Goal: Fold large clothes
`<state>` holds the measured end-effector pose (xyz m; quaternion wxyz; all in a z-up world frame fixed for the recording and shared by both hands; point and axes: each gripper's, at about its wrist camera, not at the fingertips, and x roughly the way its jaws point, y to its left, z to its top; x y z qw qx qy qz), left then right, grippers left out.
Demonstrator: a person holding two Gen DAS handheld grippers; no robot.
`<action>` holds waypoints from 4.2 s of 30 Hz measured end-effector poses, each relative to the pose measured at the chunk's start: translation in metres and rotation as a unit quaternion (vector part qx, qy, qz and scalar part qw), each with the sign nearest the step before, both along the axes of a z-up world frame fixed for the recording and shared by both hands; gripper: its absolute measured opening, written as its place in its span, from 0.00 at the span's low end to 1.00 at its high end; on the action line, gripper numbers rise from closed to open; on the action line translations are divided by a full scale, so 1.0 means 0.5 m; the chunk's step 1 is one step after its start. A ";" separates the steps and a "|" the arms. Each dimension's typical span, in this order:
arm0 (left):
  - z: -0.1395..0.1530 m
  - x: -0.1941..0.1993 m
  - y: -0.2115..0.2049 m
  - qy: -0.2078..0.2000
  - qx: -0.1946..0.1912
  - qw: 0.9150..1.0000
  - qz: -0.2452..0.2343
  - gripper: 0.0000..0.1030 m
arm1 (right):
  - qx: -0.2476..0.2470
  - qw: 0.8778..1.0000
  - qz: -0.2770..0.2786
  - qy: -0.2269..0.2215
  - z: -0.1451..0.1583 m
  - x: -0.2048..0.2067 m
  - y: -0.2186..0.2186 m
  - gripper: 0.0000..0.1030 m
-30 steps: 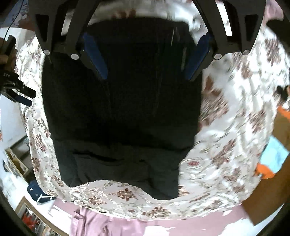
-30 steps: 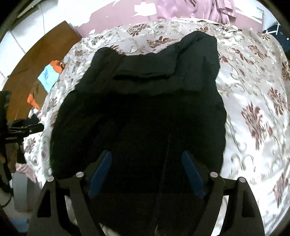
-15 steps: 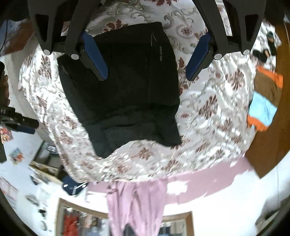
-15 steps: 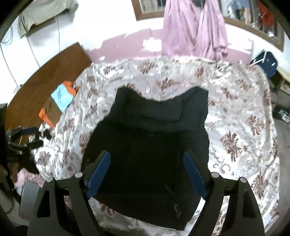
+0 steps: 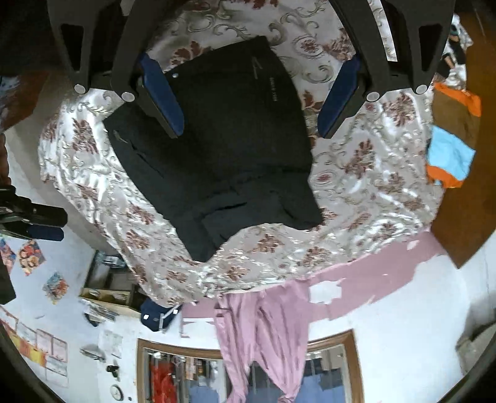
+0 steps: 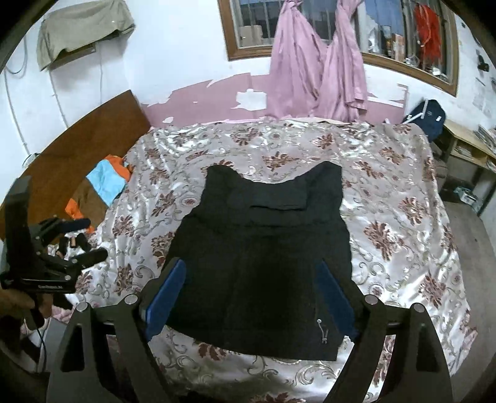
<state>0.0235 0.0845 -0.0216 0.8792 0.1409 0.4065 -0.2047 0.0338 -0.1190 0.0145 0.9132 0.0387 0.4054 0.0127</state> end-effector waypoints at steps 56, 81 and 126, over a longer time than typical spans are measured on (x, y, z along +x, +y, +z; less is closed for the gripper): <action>-0.746 -0.195 -0.019 -0.081 0.040 0.994 0.062 0.85 | 0.006 0.997 0.041 -0.061 -0.492 -0.191 -0.037 0.83; -0.709 -0.140 -0.051 -0.199 0.065 0.976 0.057 0.35 | -0.056 0.998 0.024 -0.012 -0.464 -0.236 -0.054 0.83; -0.515 -0.056 -0.045 -0.017 0.046 0.994 0.098 0.08 | -0.114 0.987 -0.030 -0.113 -0.623 -0.154 -0.109 0.08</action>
